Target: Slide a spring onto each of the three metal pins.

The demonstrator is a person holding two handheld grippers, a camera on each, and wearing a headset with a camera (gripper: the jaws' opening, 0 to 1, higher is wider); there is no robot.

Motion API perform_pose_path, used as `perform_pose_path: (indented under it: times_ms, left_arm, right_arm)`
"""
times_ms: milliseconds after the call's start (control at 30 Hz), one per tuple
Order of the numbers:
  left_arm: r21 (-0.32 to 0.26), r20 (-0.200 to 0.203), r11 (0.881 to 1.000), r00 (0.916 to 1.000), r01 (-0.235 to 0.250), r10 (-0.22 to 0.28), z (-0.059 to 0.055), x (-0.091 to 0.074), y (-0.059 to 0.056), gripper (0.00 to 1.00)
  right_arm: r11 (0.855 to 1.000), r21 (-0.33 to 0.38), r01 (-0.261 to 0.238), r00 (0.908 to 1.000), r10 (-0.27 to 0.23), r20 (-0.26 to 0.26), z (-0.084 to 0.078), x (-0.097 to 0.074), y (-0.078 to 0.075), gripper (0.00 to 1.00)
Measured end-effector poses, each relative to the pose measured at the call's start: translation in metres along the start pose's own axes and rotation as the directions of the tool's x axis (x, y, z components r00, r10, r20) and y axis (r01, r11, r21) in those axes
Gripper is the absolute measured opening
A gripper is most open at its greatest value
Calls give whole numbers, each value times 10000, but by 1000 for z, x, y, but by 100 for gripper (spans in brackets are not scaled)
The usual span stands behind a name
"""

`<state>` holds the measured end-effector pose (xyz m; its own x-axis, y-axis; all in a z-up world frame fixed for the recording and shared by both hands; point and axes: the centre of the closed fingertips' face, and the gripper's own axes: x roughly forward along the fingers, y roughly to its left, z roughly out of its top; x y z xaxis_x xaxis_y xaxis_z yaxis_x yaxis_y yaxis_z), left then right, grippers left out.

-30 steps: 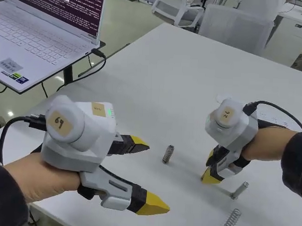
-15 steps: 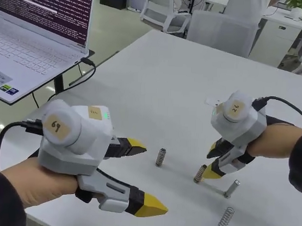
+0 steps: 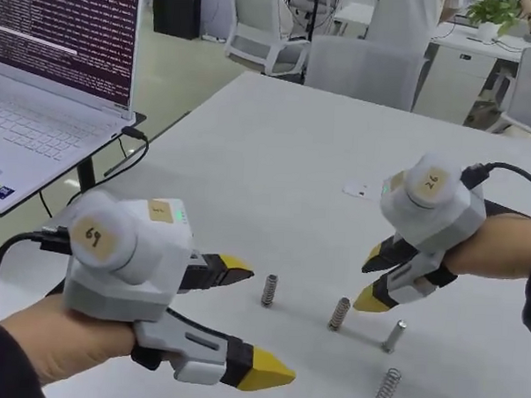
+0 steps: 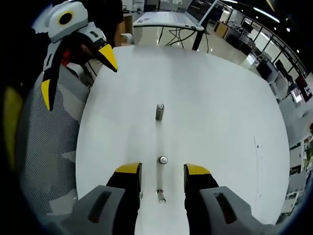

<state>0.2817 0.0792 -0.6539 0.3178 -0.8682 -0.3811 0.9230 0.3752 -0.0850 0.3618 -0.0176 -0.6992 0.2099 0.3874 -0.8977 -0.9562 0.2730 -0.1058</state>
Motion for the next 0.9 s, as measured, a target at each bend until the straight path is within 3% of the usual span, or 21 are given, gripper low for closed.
perform_pose_path:
  times_ms: [333, 900]
  left_arm:
    - [104, -101, 9997, 9997, 225, -224, 2, 5, -11, 69]
    - [221, -137, 9993, 9995, 286, -283, 5, 5, -19, 68]
  right_arm:
    - [9989, 51, 470, 9980, -472, 417, -8, -26, 11, 32]
    - [9984, 187, 526, 9961, -538, 702, -25, -43, 40, 33]
